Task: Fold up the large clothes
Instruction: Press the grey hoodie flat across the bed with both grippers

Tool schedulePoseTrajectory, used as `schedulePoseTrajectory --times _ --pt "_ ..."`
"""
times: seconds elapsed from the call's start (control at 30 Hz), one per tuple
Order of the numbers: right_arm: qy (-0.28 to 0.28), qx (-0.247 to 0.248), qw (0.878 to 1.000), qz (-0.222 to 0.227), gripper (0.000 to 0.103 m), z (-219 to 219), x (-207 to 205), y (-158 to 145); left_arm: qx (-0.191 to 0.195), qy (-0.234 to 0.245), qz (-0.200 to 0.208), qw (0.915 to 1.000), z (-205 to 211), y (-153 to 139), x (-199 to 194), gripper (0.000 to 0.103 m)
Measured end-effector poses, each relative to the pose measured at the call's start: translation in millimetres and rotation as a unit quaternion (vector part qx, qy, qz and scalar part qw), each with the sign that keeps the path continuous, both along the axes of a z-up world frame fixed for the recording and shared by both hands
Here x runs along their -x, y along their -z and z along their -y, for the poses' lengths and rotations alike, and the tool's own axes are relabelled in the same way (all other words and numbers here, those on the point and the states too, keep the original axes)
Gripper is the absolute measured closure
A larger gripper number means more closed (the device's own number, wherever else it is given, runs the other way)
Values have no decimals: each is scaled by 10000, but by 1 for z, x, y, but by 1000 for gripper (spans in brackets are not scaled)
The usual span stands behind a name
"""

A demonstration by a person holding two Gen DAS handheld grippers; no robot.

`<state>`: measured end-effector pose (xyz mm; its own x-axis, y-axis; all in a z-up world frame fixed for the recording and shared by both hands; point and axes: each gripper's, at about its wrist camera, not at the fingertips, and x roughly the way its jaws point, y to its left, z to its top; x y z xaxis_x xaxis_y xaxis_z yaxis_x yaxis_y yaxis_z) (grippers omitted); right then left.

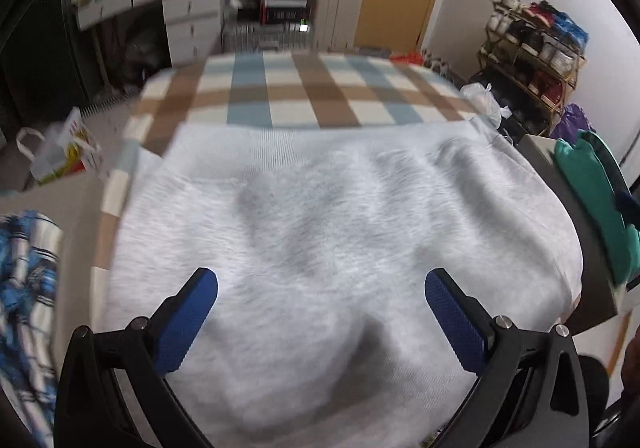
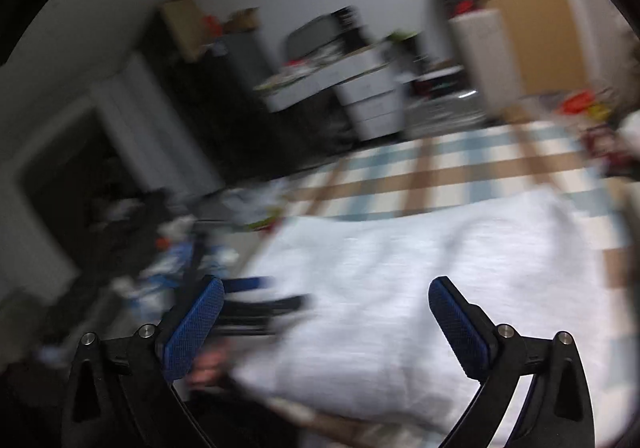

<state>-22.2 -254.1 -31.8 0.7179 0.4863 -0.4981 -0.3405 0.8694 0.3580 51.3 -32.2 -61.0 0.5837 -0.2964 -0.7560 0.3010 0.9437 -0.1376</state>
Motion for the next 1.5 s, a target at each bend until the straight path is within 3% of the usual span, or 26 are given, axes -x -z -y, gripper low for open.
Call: schedulePoseTrajectory --times 0.03,0.1,0.2,0.33,0.4,0.47,0.5,0.53,0.57,0.63,0.73,0.87,0.93,1.0,1.07,1.1,1.2,1.37,1.4,1.43,1.5 --pt "279 375 9989 -84 0 -4 2 3 -39 40 139 9999 0 -4 5 1" --pt "520 616 9967 -50 0 -6 7 8 -103 -5 389 9992 -1 -10 13 1" --pt "764 553 9954 -171 0 0 7 12 -92 -102 475 9988 -3 -10 14 1" --pt "790 543 9954 -6 0 5 16 17 -163 -171 563 9981 2 -8 17 1" --pt "827 645 9943 -208 0 7 12 21 -285 -169 571 9978 8 -7 19 1" --pt "525 564 9953 -583 1 4 5 27 -361 -139 570 9976 13 -7 24 1" --pt "434 581 9949 -708 17 2 6 30 -360 -143 575 9976 14 -7 27 1" --pt "399 632 9945 -732 50 -1 6 33 -341 -145 587 9976 15 -8 30 1" --pt "430 818 9929 -752 57 -5 6 35 -310 -133 586 9977 17 -9 33 1" --pt "295 1042 9911 -771 60 -13 6 42 -321 38 412 9986 22 -6 37 1" --pt "148 1220 9884 -890 60 -22 2 56 -429 307 159 9985 34 5 42 1" --pt "178 1639 9820 -918 60 -29 -7 68 -845 547 -62 9949 52 24 38 1" --pt "145 1850 9773 -1020 57 -33 -14 73 -922 504 -436 9935 54 38 24 1" --pt "113 1986 9667 -1610 51 -31 -31 87 -645 472 -985 9919 50 52 9 1" --pt "206 2078 9512 -2271 52 -25 -48 111 -594 475 -1258 9891 50 62 0 1" --pt "162 2058 9489 -2386 52 -23 -54 121 -683 500 -1211 9890 53 62 0 1" --pt "189 2209 9502 -2189 51 -26 -59 125 -832 489 -1160 9886 58 64 1 1" --pt "271 2502 9448 -2100 50 -35 -55 124 -588 641 -1278 9880 51 49 3 1" --pt "259 2439 9444 -2188 53 -34 -56 120 -387 707 -1188 9896 46 39 7 1" --pt "257 2190 9495 -2232 66 -29 -54 110 -120 796 -979 9919 39 24 14 2" --pt "43 1660 9638 -2089 70 -28 -46 93 -67 684 -648 9955 29 10 20 1"
